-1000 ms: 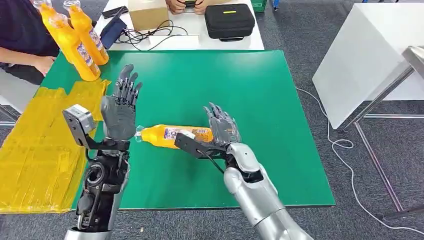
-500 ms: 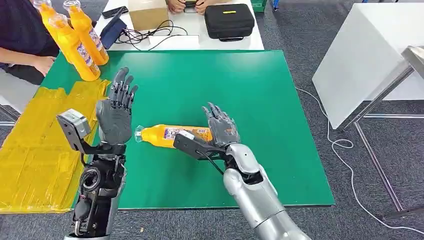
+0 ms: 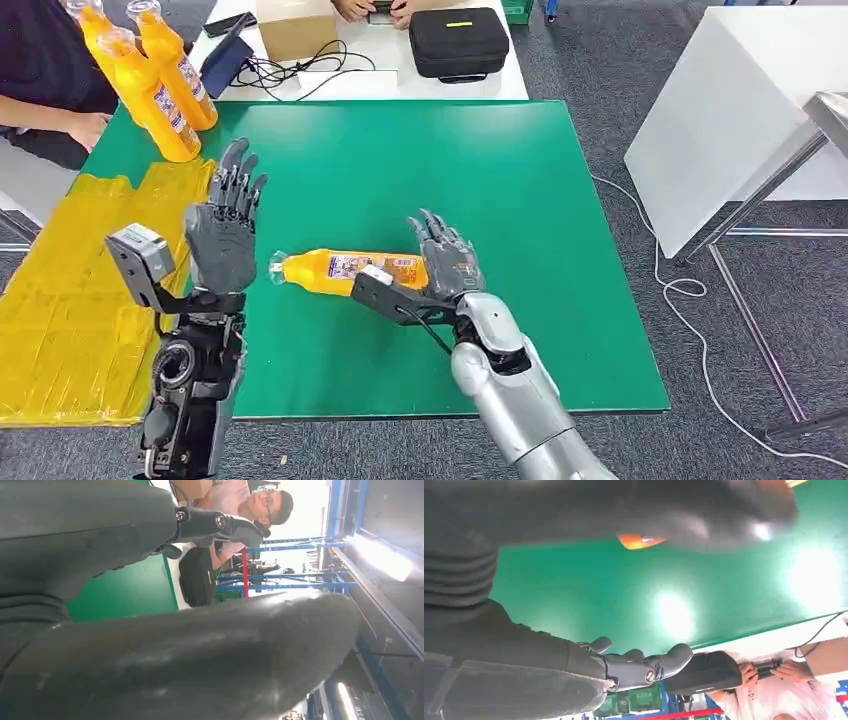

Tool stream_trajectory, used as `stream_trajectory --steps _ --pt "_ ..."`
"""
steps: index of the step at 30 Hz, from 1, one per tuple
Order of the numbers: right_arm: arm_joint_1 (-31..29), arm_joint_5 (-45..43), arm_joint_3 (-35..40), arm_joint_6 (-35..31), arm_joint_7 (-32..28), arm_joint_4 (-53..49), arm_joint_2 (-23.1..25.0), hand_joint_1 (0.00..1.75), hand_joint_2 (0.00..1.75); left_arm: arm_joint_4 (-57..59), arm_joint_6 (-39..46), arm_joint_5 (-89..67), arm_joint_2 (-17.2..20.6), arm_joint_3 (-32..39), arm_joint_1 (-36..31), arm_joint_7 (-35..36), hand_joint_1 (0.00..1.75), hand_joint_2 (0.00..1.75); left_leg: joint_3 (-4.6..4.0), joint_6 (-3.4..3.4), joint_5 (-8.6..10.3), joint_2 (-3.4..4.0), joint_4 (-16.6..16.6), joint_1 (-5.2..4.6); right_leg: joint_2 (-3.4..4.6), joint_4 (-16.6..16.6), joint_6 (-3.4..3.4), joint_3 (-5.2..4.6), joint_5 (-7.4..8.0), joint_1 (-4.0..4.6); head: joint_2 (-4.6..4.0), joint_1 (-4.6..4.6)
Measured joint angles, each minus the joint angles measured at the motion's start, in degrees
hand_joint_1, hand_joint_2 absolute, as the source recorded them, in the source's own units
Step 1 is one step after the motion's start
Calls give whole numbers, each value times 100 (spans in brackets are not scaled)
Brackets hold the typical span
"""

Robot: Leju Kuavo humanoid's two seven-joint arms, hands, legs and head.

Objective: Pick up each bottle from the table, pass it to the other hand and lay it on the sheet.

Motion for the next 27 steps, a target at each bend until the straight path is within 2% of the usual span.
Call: stream_trajectory --steps 10,11,21,27 --pt "51 133 -271 179 -57 -276 -160 0 175 -81 107 72 4 28 -8 26 0 0 0 0 0 0 0 0 0 0 0 0 0 0 0 -2" --pt "62 142 -291 182 -57 -308 -168 0 0 -83 109 83 7 31 -9 24 0 0 1 0 0 0 0 0 0 0 0 -1 0 0 0 0" --pt "364 225 -588 118 -348 -608 -300 0 0 262 297 264 133 -35 -37 -363 0 0 0 -1 -1 1 0 0 0 -1 0 -2 0 0 0 -2" --pt "462 258 -802 110 -385 -722 -389 0 0 321 306 273 142 -161 -41 -258 0 0 1 -1 -1 0 0 -1 0 -1 1 -2 1 0 0 -2"
